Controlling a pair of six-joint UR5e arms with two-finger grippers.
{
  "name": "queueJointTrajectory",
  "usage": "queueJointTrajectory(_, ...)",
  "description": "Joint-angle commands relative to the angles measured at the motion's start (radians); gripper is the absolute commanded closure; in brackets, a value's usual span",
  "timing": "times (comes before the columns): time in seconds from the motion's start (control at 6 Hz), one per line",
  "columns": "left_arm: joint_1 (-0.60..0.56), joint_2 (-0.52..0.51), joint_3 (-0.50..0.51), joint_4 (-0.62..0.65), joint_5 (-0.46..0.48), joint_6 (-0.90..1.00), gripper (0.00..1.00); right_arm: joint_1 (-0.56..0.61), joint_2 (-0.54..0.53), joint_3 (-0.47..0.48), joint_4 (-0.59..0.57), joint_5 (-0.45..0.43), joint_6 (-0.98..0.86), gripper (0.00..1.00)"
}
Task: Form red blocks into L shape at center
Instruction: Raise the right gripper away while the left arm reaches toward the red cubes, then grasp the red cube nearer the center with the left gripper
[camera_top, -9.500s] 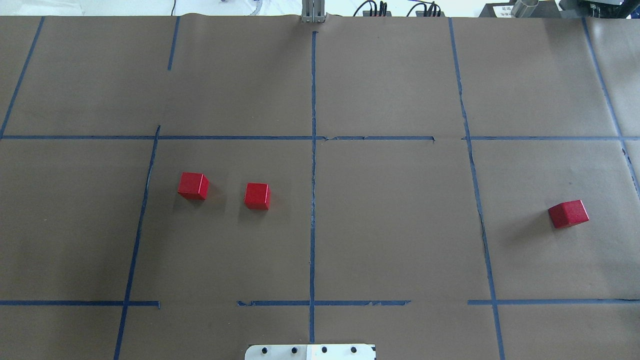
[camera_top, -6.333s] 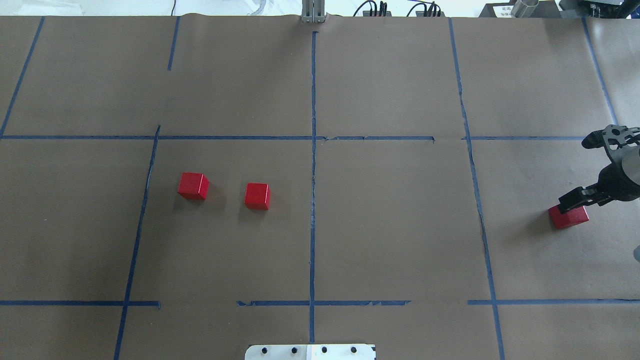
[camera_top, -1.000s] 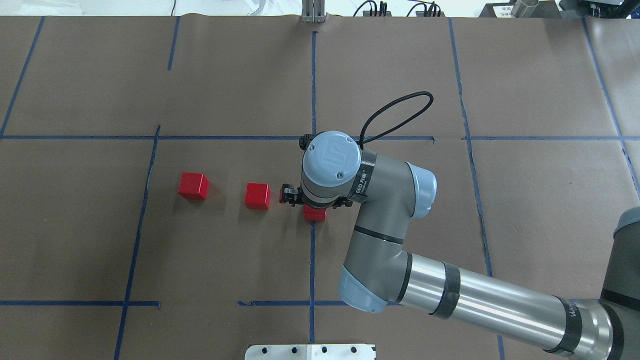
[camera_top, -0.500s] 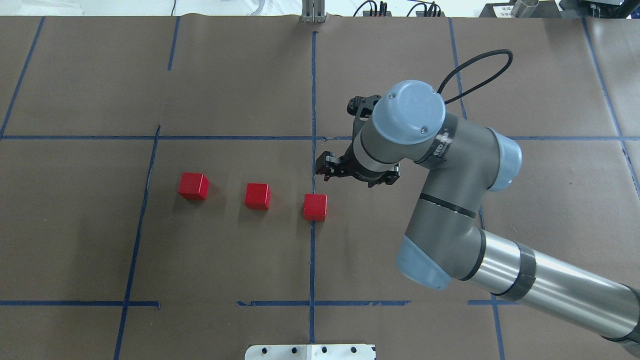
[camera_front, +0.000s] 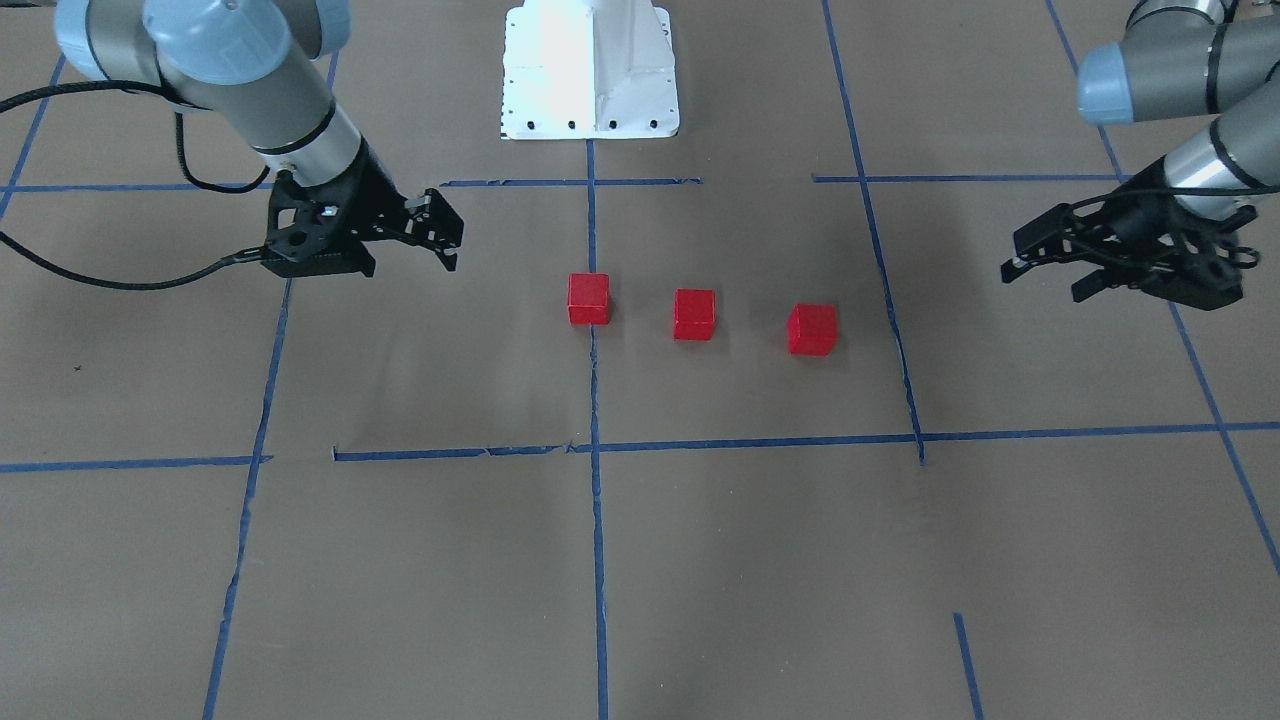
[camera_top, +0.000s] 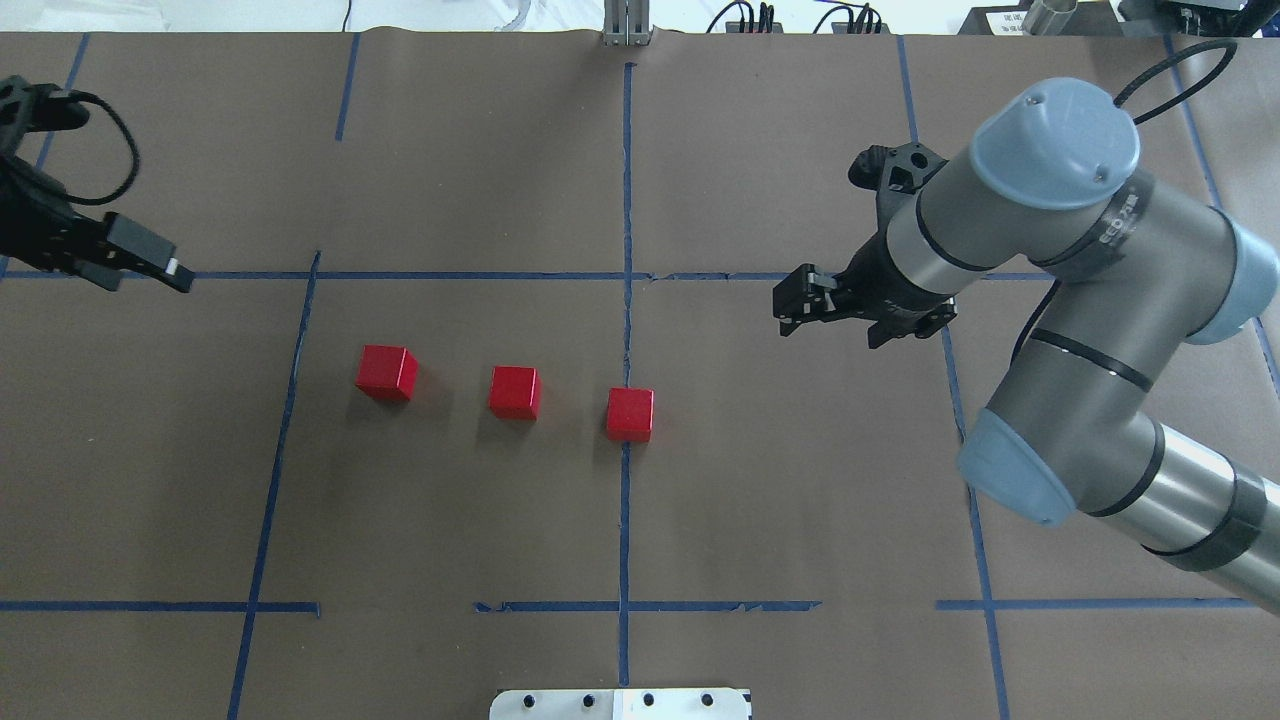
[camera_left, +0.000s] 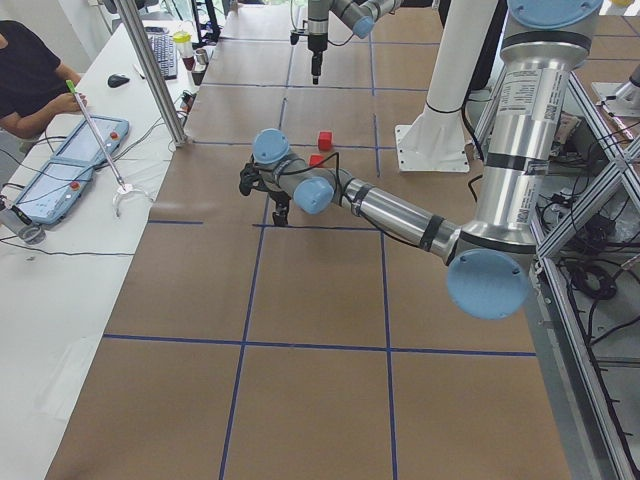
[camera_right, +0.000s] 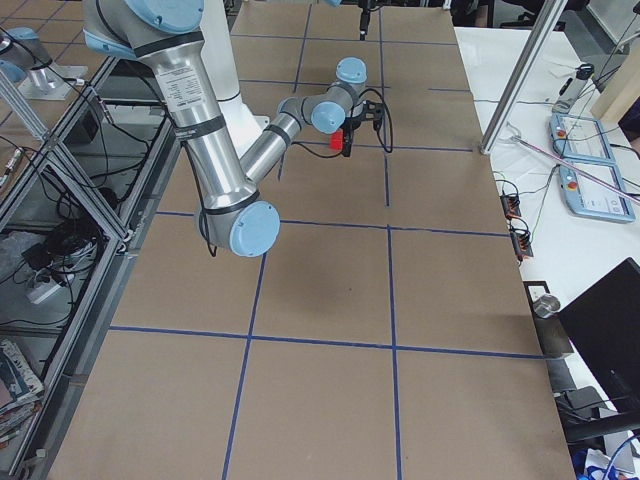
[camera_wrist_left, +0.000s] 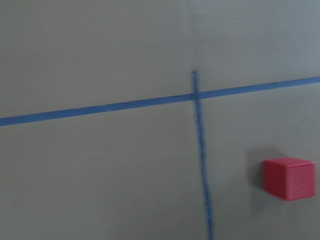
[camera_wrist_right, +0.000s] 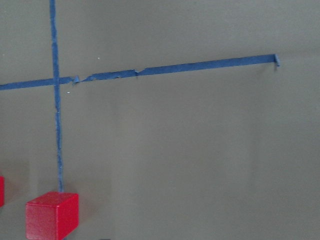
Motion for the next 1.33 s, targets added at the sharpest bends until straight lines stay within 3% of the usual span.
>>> queueJointTrajectory(0.0, 0.224, -0.160, -0.009, 0.009, 0.115, -0.284, 0.00, 0.086, -0.117, 0.005, 0.001, 0.070, -0.165, 0.00)
queueJointTrajectory(0.33, 0.393, -0.232, 0.020, 0.029, 0.317, -0.405, 0.00, 0.132, -0.177, 0.005, -0.001, 0.112, -0.267, 0.00)
queueJointTrajectory(0.67, 0.446, -0.315, 0.092, 0.030, 0.412, -0.532, 0.00, 0.130, -0.179, 0.003, 0.001, 0.110, -0.265, 0.00)
queueJointTrajectory(0.83, 0.510, -0.322, 0.106, 0.029, 0.520, -0.572, 0.00, 0.129, -0.181, 0.003, 0.001, 0.109, -0.265, 0.00)
queueJointTrajectory(1.17, 0.528, -0.363, 0.155, 0.029, 0.555, -0.576, 0.00, 0.129, -0.181, -0.003, 0.001, 0.106, -0.267, 0.00)
